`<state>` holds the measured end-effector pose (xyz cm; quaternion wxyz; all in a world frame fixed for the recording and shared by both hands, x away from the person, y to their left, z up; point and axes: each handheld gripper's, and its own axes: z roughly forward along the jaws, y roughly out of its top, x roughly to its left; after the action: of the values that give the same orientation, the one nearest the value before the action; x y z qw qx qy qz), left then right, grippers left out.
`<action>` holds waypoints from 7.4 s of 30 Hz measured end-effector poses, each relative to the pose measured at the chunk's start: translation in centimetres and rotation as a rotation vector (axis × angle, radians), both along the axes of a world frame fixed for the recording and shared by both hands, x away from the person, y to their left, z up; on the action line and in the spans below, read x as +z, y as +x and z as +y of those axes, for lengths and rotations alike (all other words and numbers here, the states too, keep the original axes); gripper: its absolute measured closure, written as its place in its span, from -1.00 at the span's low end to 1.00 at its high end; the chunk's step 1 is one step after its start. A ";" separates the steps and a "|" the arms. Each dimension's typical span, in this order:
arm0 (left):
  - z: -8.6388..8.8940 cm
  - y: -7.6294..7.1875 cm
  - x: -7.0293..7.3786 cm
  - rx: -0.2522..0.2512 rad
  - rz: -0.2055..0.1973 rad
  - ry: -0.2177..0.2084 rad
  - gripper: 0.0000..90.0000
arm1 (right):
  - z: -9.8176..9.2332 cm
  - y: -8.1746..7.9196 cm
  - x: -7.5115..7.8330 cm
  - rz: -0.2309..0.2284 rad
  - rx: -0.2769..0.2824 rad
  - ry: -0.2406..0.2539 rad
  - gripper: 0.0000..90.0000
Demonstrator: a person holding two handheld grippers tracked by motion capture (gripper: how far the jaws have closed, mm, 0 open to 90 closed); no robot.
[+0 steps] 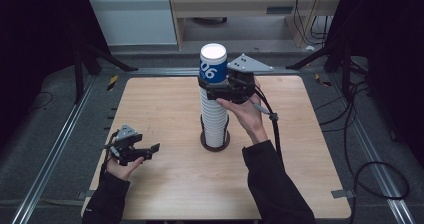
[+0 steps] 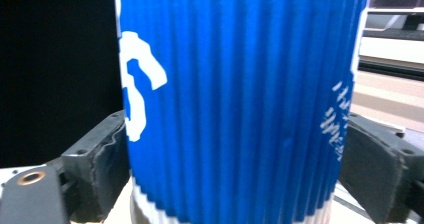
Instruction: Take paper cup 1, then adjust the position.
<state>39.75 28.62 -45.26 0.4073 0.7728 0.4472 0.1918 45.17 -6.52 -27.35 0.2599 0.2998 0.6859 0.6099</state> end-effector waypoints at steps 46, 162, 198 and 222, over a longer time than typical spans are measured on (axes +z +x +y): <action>-0.2 0.1 -0.2 -0.006 0.022 0.013 -0.66 | -0.1 -0.1 0.7 0.006 0.013 0.000 -0.60; -3.2 -1.1 0.8 -0.131 0.021 0.008 -0.62 | -13.6 -7.6 -10.7 0.111 0.034 -0.196 -0.55; -7.6 -3.3 2.8 -0.357 0.002 -0.035 -0.62 | -6.0 -8.4 -15.1 0.149 0.311 -0.388 -0.55; -11.1 -4.0 4.8 -0.479 -0.004 -0.063 -0.65 | -2.9 -8.3 -16.5 0.164 0.382 -0.444 -0.55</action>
<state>35.72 17.53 -40.43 0.4658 0.8435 0.2562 0.0771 36.90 -9.41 -43.86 0.1436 0.1495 0.8651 0.4568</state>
